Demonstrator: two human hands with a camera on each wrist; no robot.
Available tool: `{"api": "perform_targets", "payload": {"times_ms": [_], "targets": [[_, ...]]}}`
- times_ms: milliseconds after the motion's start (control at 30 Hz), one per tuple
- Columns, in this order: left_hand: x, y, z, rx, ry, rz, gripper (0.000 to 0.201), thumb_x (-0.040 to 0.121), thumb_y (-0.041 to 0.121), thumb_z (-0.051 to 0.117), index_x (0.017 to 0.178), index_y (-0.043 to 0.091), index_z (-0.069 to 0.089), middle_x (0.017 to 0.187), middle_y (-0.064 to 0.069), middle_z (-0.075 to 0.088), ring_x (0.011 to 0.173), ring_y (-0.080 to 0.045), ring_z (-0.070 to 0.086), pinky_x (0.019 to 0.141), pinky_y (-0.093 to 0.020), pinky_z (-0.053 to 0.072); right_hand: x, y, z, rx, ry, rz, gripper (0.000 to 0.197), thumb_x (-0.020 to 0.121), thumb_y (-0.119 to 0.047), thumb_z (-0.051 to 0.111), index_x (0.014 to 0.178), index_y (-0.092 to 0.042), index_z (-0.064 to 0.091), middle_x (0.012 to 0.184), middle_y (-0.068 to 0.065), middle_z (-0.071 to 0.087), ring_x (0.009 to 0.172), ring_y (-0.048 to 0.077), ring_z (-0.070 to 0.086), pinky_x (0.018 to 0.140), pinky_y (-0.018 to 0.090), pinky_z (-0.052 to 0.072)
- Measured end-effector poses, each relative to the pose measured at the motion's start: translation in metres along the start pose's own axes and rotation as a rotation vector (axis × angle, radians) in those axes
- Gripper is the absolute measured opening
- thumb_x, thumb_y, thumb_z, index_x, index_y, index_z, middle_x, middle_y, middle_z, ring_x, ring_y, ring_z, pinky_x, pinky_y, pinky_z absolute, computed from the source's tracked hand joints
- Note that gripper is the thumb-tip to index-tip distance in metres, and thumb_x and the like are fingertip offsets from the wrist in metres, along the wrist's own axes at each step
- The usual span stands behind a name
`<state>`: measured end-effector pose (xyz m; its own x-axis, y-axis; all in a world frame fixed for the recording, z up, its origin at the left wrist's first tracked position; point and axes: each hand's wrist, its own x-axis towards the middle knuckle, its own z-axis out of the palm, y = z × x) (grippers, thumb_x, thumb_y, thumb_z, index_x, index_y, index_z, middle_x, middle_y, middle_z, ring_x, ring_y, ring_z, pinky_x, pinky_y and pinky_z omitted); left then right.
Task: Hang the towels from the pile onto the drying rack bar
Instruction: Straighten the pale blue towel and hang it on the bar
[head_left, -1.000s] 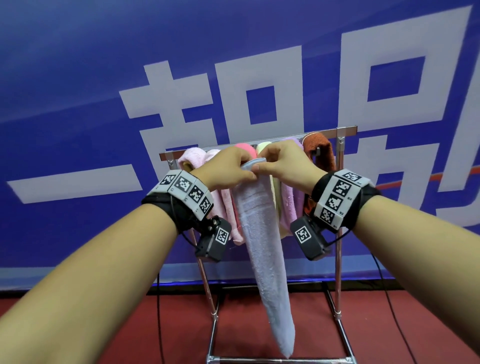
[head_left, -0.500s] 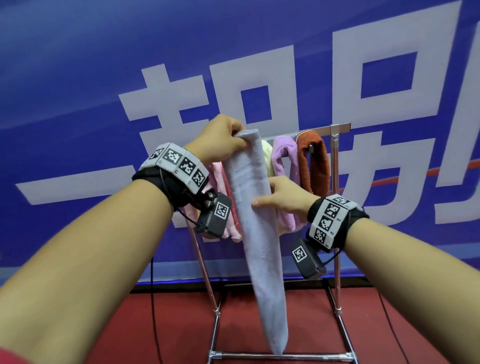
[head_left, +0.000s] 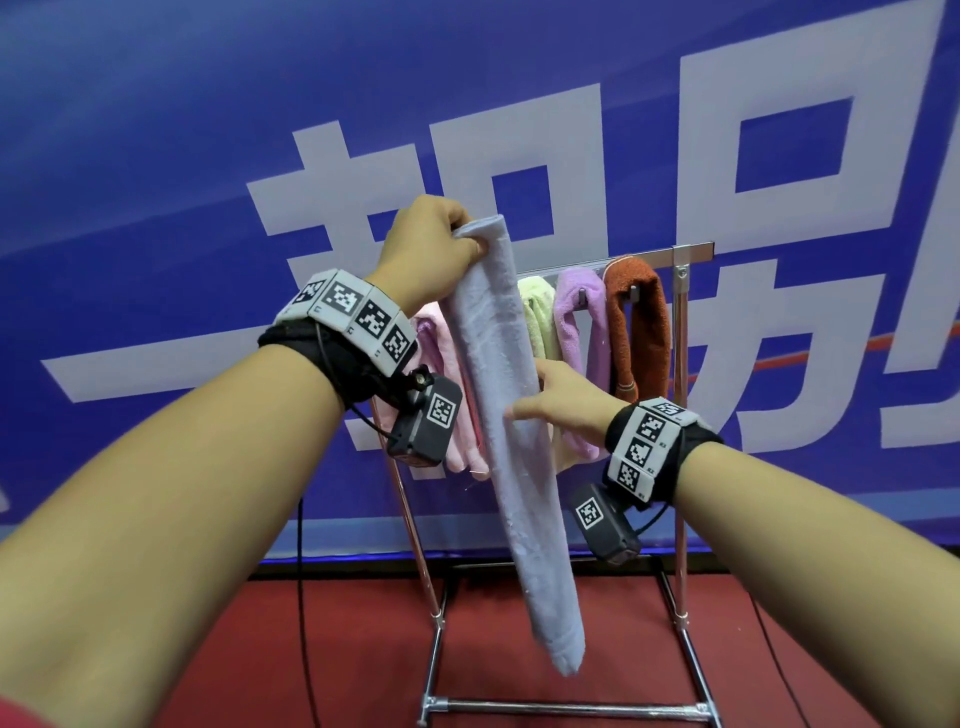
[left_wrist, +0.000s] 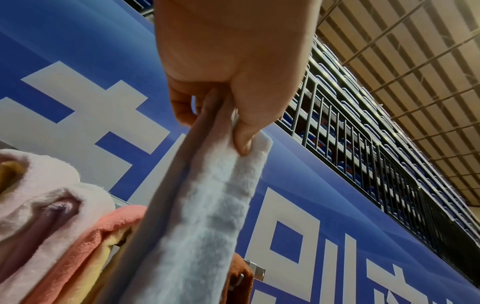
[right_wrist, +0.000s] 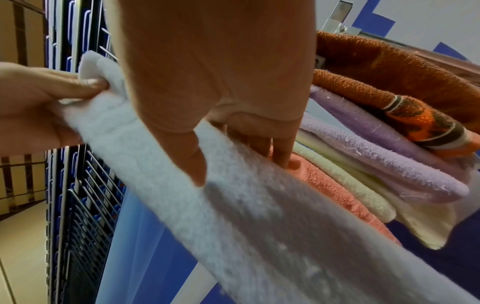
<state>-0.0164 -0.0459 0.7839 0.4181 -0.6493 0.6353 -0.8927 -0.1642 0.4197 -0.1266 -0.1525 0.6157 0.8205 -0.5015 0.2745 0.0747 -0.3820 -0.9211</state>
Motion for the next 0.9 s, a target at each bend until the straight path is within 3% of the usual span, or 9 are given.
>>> {"api": "perform_targets", "payload": {"times_ms": [167, 267, 367, 500, 633, 700, 767, 800, 900], "targets": [[0.004, 0.003, -0.003, 0.004, 0.026, 0.002, 0.010, 0.083, 0.021, 0.064, 0.083, 0.015, 0.071, 0.080, -0.001, 0.069, 0.083, -0.022, 0.067, 0.075, -0.042, 0.058, -0.002, 0.011, 0.010, 0.032, -0.045, 0.015, 0.044, 0.069, -0.003, 0.085, 0.107, -0.016, 0.066, 0.104, 0.002, 0.074, 0.094, 0.015, 0.071, 0.085, 0.031, 0.057], [0.006, 0.002, -0.004, 0.002, 0.057, -0.013, 0.011, 0.082, 0.023, 0.062, 0.081, 0.015, 0.070, 0.079, -0.003, 0.069, 0.083, -0.025, 0.067, 0.073, -0.045, 0.058, 0.001, 0.019, 0.013, -0.029, -0.042, 0.052, 0.039, 0.070, 0.004, 0.081, 0.104, -0.007, 0.066, 0.100, 0.010, 0.074, 0.085, 0.017, 0.070, 0.081, 0.033, 0.059], [0.003, -0.002, -0.006, 0.008, 0.106, -0.023, 0.016, 0.085, 0.027, 0.062, 0.079, 0.014, 0.069, 0.078, -0.003, 0.069, 0.081, -0.024, 0.067, 0.072, -0.041, 0.056, 0.004, 0.025, 0.013, -0.038, -0.057, 0.101, 0.030, 0.076, 0.011, 0.069, 0.102, -0.004, 0.065, 0.100, 0.014, 0.073, 0.088, 0.026, 0.070, 0.081, 0.039, 0.059], [-0.002, -0.014, -0.010, 0.017, 0.163, -0.058, 0.014, 0.084, 0.027, 0.061, 0.080, 0.017, 0.069, 0.077, 0.000, 0.069, 0.081, -0.023, 0.066, 0.073, -0.039, 0.056, 0.005, 0.026, 0.020, 0.006, -0.068, 0.109, 0.031, 0.079, 0.017, 0.060, 0.103, -0.003, 0.063, 0.089, 0.007, 0.069, 0.078, 0.020, 0.066, 0.063, 0.027, 0.057], [-0.004, -0.018, -0.018, -0.039, 0.177, -0.097, 0.013, 0.081, 0.029, 0.061, 0.079, 0.018, 0.069, 0.077, 0.000, 0.070, 0.081, -0.023, 0.067, 0.075, -0.043, 0.058, 0.003, 0.031, 0.031, -0.064, -0.184, 0.154, 0.027, 0.077, 0.008, 0.073, 0.098, -0.005, 0.063, 0.074, -0.001, 0.065, 0.053, -0.001, 0.059, 0.041, 0.013, 0.041], [-0.004, -0.018, -0.023, -0.066, 0.188, -0.086, 0.013, 0.082, 0.028, 0.060, 0.079, 0.019, 0.069, 0.078, 0.001, 0.070, 0.080, -0.023, 0.068, 0.075, -0.045, 0.058, 0.005, 0.041, 0.034, -0.078, -0.203, 0.158, 0.029, 0.073, 0.004, 0.080, 0.097, -0.004, 0.067, 0.080, 0.000, 0.070, 0.062, 0.002, 0.064, 0.049, 0.014, 0.048], [-0.005, -0.019, -0.030, -0.081, 0.214, -0.072, 0.012, 0.083, 0.026, 0.060, 0.078, 0.018, 0.068, 0.077, 0.000, 0.070, 0.080, -0.023, 0.068, 0.073, -0.047, 0.058, 0.010, 0.050, 0.037, -0.075, -0.195, 0.160, 0.029, 0.070, 0.002, 0.083, 0.095, -0.003, 0.071, 0.091, 0.007, 0.074, 0.081, 0.015, 0.070, 0.072, 0.026, 0.058], [-0.005, -0.020, -0.034, -0.093, 0.227, -0.072, 0.012, 0.083, 0.027, 0.060, 0.078, 0.018, 0.068, 0.077, 0.000, 0.069, 0.080, -0.023, 0.068, 0.072, -0.048, 0.058, 0.010, 0.053, 0.040, -0.080, -0.193, 0.161, 0.025, 0.071, 0.001, 0.083, 0.092, -0.005, 0.073, 0.093, 0.008, 0.074, 0.083, 0.018, 0.070, 0.078, 0.029, 0.058], [-0.007, -0.029, -0.044, -0.117, 0.247, -0.087, 0.014, 0.080, 0.030, 0.060, 0.079, 0.018, 0.068, 0.078, 0.001, 0.070, 0.080, -0.023, 0.068, 0.071, -0.048, 0.058, 0.014, 0.053, 0.046, -0.150, -0.142, 0.155, 0.013, 0.077, -0.004, 0.079, 0.087, -0.009, 0.072, 0.088, 0.006, 0.072, 0.080, 0.015, 0.067, 0.074, 0.028, 0.057]]}}
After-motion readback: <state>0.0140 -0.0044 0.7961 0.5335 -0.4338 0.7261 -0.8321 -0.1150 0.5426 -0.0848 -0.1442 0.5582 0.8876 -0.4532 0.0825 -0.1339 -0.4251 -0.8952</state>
